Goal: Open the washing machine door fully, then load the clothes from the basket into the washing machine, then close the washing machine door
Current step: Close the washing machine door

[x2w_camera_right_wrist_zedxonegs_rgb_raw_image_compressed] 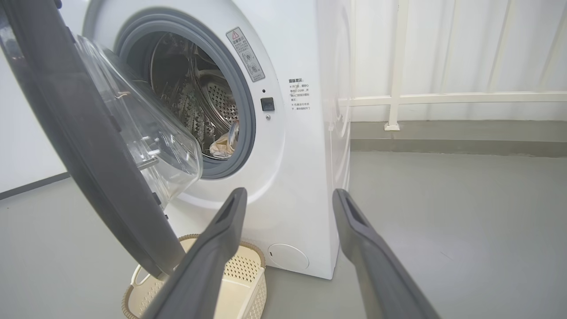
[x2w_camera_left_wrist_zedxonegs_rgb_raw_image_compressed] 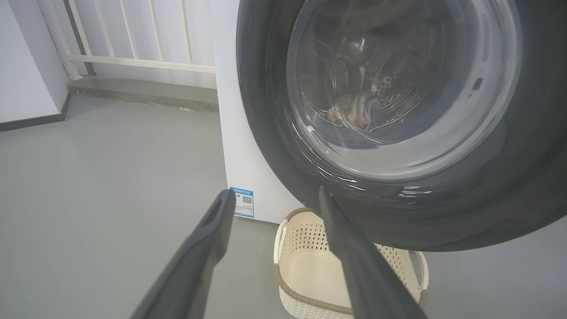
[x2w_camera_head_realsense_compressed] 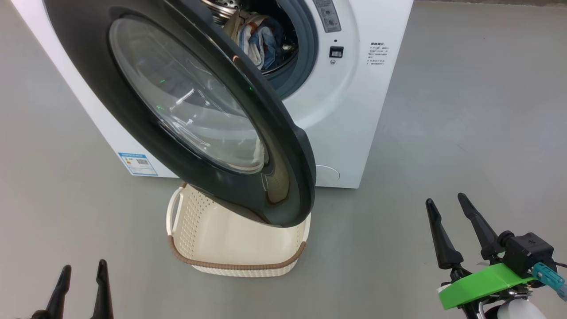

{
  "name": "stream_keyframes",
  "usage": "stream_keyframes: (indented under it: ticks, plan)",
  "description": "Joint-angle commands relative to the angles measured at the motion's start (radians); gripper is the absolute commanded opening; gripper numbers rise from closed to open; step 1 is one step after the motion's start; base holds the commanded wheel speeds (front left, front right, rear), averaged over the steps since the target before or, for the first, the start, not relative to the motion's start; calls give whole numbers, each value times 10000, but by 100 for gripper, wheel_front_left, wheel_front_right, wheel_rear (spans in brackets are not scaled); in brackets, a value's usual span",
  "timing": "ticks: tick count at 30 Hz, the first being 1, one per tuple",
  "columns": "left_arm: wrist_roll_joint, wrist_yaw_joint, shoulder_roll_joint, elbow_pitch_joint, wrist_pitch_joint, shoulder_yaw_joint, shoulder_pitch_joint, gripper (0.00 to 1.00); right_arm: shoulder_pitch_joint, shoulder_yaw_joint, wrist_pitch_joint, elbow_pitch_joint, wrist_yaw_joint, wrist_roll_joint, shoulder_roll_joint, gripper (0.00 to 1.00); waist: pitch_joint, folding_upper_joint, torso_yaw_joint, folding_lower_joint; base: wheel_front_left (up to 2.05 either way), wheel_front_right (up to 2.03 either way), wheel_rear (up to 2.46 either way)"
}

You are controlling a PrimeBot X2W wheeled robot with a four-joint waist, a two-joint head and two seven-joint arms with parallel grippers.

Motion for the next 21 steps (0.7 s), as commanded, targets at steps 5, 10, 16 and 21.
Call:
stream_keyframes:
  ticks: [5, 10, 16, 21]
  plan:
    - [95, 6, 125, -329, -64, 325, -147, 100, -61, 238, -82, -133, 44, 22, -83, 69, -8, 0, 109, 0, 0, 0, 0]
    - [132, 6, 91, -359, -64, 314, -165, 100, -588, 444, -82, -34, 44, 219, 55, 0, -57, 0, 218, 0, 0, 0, 0]
    - [184, 6, 48, -350, -64, 189, -157, 100, -1534, 772, -82, 27, 44, 338, 139, 0, -194, 0, 417, 0, 0, 0, 0]
    - [203, 6, 32, -378, -64, 147, -140, 100, -2563, 991, -82, -422, 44, 475, 199, 0, -284, 0, 566, 0, 0, 0, 0]
